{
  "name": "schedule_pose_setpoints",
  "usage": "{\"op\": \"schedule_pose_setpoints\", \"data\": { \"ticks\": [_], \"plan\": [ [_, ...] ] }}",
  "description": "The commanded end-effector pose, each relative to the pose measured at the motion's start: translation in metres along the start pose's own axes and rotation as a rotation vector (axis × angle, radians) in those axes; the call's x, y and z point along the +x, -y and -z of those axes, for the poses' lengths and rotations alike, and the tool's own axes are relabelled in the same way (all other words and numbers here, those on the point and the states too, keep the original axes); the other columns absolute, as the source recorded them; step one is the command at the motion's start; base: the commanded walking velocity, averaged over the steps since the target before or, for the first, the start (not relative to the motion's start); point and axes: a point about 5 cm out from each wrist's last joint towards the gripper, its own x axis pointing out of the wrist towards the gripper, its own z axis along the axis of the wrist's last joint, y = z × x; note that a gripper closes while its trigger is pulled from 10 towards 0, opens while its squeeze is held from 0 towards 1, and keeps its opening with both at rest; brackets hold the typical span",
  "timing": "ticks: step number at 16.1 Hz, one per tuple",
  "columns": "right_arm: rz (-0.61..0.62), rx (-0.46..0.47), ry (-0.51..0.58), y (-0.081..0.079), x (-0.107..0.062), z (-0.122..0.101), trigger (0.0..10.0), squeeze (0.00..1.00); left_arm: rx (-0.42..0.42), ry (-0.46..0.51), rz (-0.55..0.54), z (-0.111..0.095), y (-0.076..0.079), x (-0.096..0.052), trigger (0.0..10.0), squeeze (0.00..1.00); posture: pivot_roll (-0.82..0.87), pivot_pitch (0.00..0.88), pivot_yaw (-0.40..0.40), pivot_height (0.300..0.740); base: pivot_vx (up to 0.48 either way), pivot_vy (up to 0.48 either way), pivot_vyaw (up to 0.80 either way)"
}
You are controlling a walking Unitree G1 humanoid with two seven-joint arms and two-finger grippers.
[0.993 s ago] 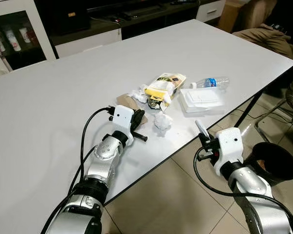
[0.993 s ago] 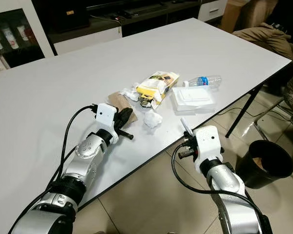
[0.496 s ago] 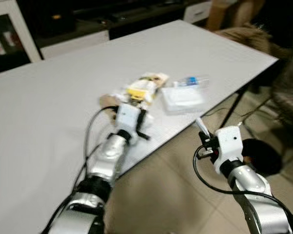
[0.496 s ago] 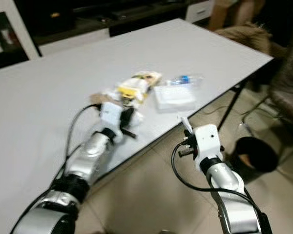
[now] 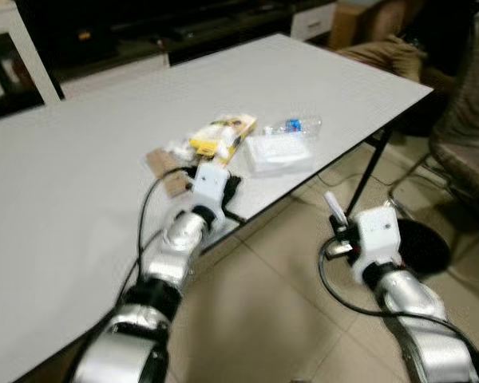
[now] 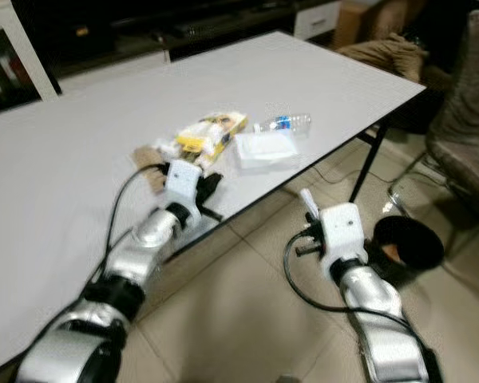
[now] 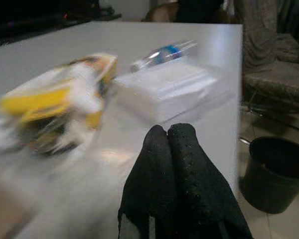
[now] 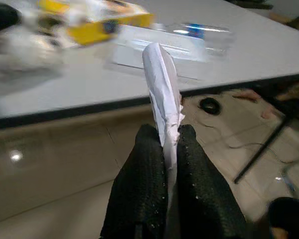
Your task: Picking trash to rubbish bin
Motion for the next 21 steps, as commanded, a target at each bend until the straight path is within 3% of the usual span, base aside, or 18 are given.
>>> {"op": "schedule_pose_setpoints", "data": {
  "ticks": [1,5,21],
  "plan": [
    [0.004,-0.014,0.015,0.003,0.000,-0.004,10.0,0.00,0.002,-0.012,-0.007,0.002,-0.001,-0.001,10.0,0.00,-0.23,0.015,-0.002,0.740,0.000,0.000,0.00],
    [-0.008,-0.017,0.014,0.000,0.002,-0.004,10.0,0.00,0.030,0.006,-0.015,-0.001,-0.002,0.000,10.0,0.00,-0.23,0.005,-0.005,0.740,0.000,0.000,0.00],
    [-0.046,-0.024,0.009,-0.004,0.006,-0.002,10.0,0.00,0.061,0.008,-0.041,-0.005,-0.011,0.000,10.0,0.00,-0.22,0.000,-0.009,0.740,0.290,0.000,0.00]
  ]
}}
